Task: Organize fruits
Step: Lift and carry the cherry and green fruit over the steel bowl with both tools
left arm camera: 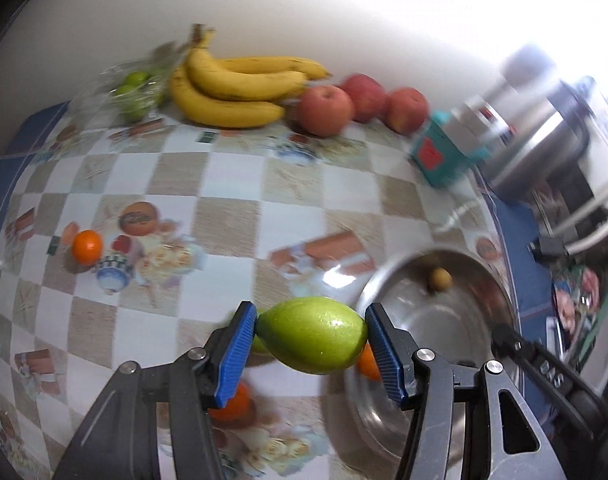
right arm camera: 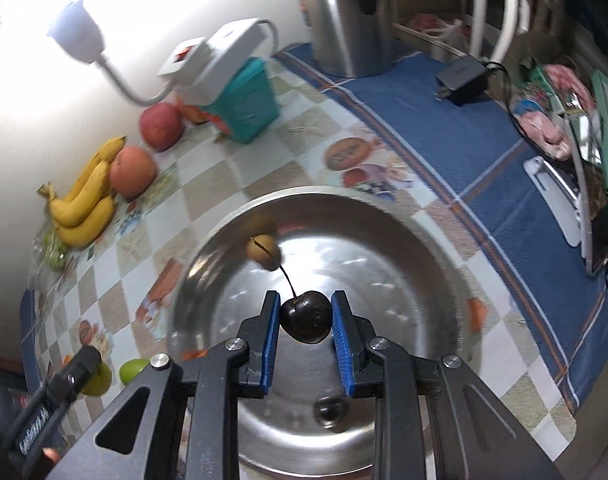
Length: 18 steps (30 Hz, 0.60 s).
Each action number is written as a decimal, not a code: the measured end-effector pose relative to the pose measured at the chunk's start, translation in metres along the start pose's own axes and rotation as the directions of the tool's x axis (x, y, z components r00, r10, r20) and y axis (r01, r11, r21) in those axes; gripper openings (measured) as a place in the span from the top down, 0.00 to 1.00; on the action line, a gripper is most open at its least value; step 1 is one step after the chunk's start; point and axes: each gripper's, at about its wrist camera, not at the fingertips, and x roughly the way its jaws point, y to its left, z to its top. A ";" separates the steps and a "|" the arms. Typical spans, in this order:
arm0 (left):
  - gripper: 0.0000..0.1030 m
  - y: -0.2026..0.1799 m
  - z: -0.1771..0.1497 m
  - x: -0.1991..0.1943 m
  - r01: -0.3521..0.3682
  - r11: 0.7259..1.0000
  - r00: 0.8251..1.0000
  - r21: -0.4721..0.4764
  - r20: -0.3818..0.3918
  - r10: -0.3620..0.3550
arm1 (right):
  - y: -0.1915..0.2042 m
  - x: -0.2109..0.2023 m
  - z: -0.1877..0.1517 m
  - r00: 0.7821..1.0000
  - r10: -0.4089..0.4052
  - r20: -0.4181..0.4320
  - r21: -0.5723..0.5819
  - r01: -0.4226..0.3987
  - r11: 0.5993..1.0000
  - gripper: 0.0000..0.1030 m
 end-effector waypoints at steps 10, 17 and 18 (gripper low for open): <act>0.42 -0.067 -0.034 0.014 0.034 0.981 0.998 0.188 -0.065 -0.022 | -0.039 0.000 0.007 1.000 -0.017 0.012 0.091 0.016 0.996 0.74; 0.42 -0.081 -0.047 0.029 0.027 0.972 0.995 0.232 -0.103 -0.003 | -0.046 0.002 0.008 1.000 -0.017 0.013 0.102 0.015 0.995 0.74; 0.42 -0.082 -0.048 0.030 0.027 0.972 0.994 0.235 -0.107 -0.002 | -0.047 0.004 0.008 1.000 -0.016 0.008 0.107 0.015 0.994 0.74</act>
